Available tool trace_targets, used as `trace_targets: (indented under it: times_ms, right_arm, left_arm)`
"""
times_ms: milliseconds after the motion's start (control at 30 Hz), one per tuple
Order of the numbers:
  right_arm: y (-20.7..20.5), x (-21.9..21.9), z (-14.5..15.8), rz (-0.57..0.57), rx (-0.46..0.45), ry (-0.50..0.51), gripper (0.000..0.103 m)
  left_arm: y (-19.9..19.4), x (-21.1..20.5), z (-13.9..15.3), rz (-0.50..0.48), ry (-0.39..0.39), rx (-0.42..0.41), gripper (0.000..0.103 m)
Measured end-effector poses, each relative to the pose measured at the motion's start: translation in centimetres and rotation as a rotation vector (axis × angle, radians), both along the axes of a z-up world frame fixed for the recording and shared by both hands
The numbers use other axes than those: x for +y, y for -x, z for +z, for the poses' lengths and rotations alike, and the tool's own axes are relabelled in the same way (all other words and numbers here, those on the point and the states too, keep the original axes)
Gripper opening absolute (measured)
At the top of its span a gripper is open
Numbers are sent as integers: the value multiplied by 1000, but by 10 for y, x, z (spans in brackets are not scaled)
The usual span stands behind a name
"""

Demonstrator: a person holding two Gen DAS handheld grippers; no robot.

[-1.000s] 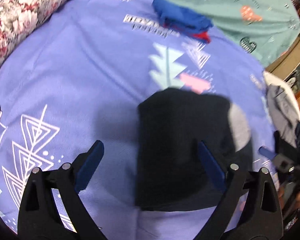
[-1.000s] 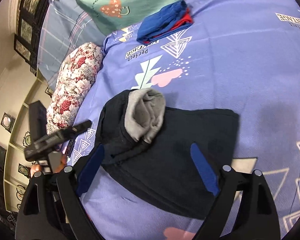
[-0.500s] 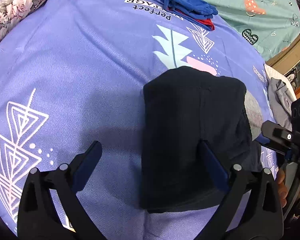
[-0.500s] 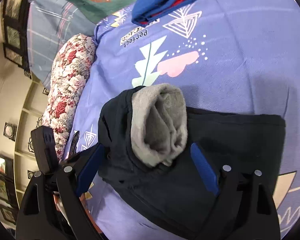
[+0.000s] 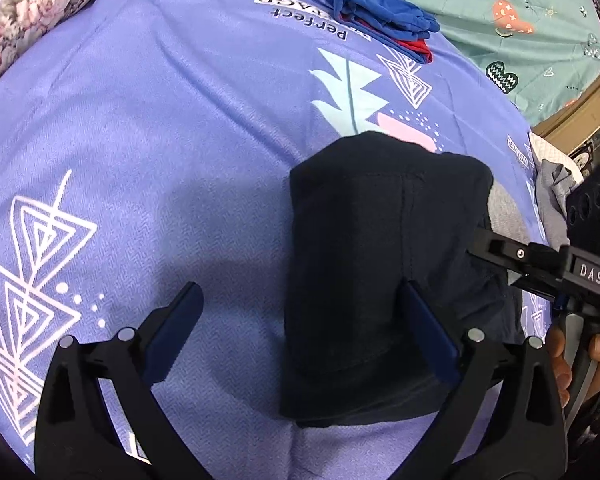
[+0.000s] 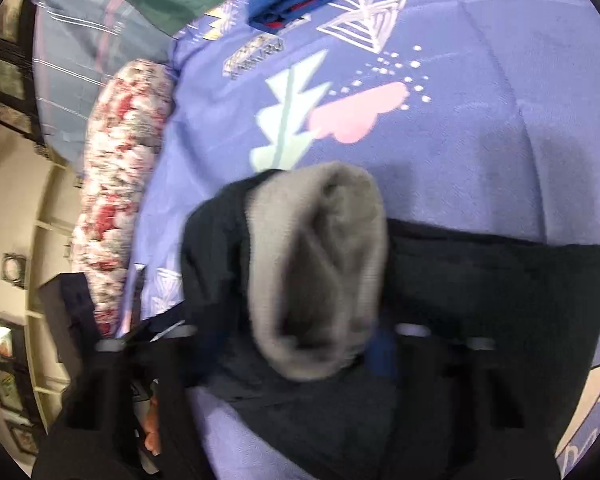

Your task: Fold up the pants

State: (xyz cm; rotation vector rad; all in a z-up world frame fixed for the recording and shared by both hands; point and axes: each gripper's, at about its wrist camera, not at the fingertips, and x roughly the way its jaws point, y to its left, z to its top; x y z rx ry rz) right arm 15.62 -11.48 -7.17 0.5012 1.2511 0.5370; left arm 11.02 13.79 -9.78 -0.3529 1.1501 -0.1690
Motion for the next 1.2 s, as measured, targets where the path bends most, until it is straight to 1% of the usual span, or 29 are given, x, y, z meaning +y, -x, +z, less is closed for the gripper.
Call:
trace_targets:
  times_ms: [33,67,133,200,267,333,367,467,533,600,667,733,767,800,833,867,900,933,967,1000,1067,1100,1133,1167,1200]
  right_arm:
    - [3,0,3,4,-20,5,35]
    - [8,0,8,7,-46,16,32]
    - [17,3,19,24,-106,38,29]
    - [22,8,31,45,-169,35,29]
    - [25,14,43,87,-222,0,29]
    - [26,18,54,104,-246,-35,28]
    - [26,19,58,107,-249,-58,26]
    - [31,17,77,111,-280,-124,24]
    - [36,11,89,98,-313,-142,23]
    - [44,-7,97,74,-323,-161,22]
    - [54,-26,100,47,-320,-171,21]
    - [73,-50,101,28,-325,-200,21]
    - [82,-64,96,11,-319,-206,21]
    - [86,-75,89,-12,-295,-215,21]
    - [87,-95,69,-61,-213,-233,21]
    - [86,-104,56,-93,-166,-227,21]
    - [87,-113,41,-134,-119,-194,21]
    - [87,-121,22,-173,-72,-124,21]
    - [88,-123,10,-182,-46,-88,22]
    - [89,-124,1,-181,-22,-82,24]
    - [91,-127,-7,-180,12,-93,46]
    - [91,-130,-6,-185,14,-98,47]
    - [90,-131,-1,-177,9,-75,48]
    - [89,-133,5,-171,-2,-45,53]
    - [89,-133,11,-170,-21,-14,56]
  left_arm:
    - [1,1,0,2,9,3,100]
    - [2,1,0,1,10,4,100]
    - [4,0,2,0,-5,-2,100]
    - [7,-2,8,-3,-39,-14,100]
    - [10,2,15,11,-54,-18,100]
    - [14,8,22,32,-30,-22,100]
    - [18,13,27,48,-6,-22,100]
    - [26,19,39,81,15,-23,100]
    - [31,17,48,76,23,-36,100]
    - [34,11,56,56,24,-55,100]
    - [34,0,62,23,23,-72,100]
    - [32,-10,65,-7,30,-84,100]
    - [29,-17,64,-27,30,-88,100]
    - [26,-22,62,-37,29,-88,100]
    - [24,-26,58,-46,25,-84,100]
    - [16,-37,49,-72,11,-61,100]
    - [11,-44,40,-93,-8,-34,100]
    - [6,-54,30,-117,-36,1,100]
    - [3,-59,23,-131,-53,21,100]
    - [1,-66,17,-147,-73,38,100]
    - [1,-71,8,-157,-86,50,100]
    - [1,-70,7,-150,-78,53,100]
    - [1,-68,7,-143,-64,57,100]
    - [1,-65,7,-140,-56,62,100]
    - [1,-63,9,-137,-55,62,100]
